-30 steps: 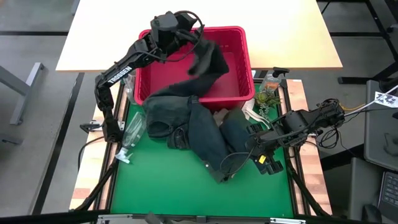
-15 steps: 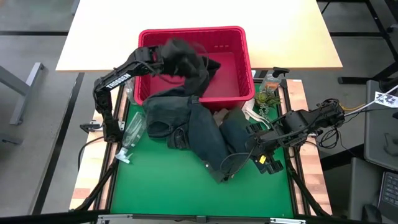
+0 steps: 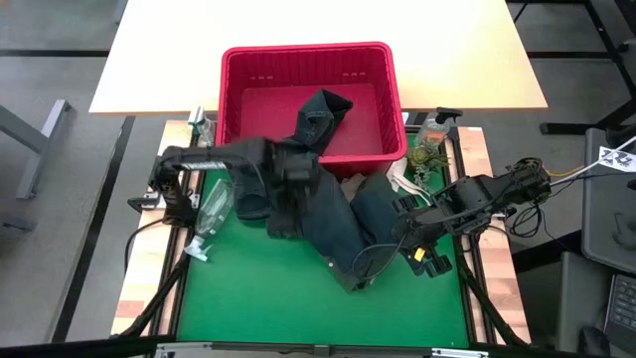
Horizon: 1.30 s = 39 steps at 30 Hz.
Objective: Fold laundry
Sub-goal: Fold the dark blue pants
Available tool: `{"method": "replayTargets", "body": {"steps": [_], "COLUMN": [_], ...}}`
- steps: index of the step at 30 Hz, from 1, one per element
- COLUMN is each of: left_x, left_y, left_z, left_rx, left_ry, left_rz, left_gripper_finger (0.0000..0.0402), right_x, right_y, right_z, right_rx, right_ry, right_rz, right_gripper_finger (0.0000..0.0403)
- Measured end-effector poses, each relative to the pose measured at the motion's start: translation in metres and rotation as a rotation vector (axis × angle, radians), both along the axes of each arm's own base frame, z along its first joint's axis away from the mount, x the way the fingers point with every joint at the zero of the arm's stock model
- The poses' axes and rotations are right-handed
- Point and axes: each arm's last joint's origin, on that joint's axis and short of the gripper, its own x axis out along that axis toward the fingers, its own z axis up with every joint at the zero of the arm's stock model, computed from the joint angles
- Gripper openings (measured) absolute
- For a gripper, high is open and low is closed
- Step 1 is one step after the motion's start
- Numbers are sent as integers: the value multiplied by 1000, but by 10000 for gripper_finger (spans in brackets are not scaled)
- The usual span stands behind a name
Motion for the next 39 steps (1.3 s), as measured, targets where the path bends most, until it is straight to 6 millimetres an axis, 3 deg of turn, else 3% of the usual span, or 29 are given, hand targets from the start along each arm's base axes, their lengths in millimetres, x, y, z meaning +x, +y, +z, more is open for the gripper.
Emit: {"method": "replayTargets", "body": {"steps": [5, 11, 17, 25, 34, 39], "left_x": [2, -6, -38, -83, -102, -105], "left_y": [-32, -53, -43, -31, -30, -29], "left_z": [-48, -99, -113, -137, -190, -203], "left_rx": [15, 27, 4, -95, -129, -144], "left_ry": [127, 250, 312, 85, 57, 33], "left_rz": [-2, -14, 64, 317, 475, 494], "left_gripper_finger": [114, 98, 66, 31, 26, 50], "right_x": [0, 0, 0, 0, 0, 0], "right_y": [0, 0, 0, 0, 0, 0], "right_z": [0, 0, 0, 0, 0, 0], "right_rx": [0, 0, 1, 1, 2, 2], "right_ry": [0, 0, 1, 1, 1, 1], "right_rz": [0, 0, 0, 0, 0, 0], "right_gripper_finger": [10, 10, 10, 10, 10, 10]}}
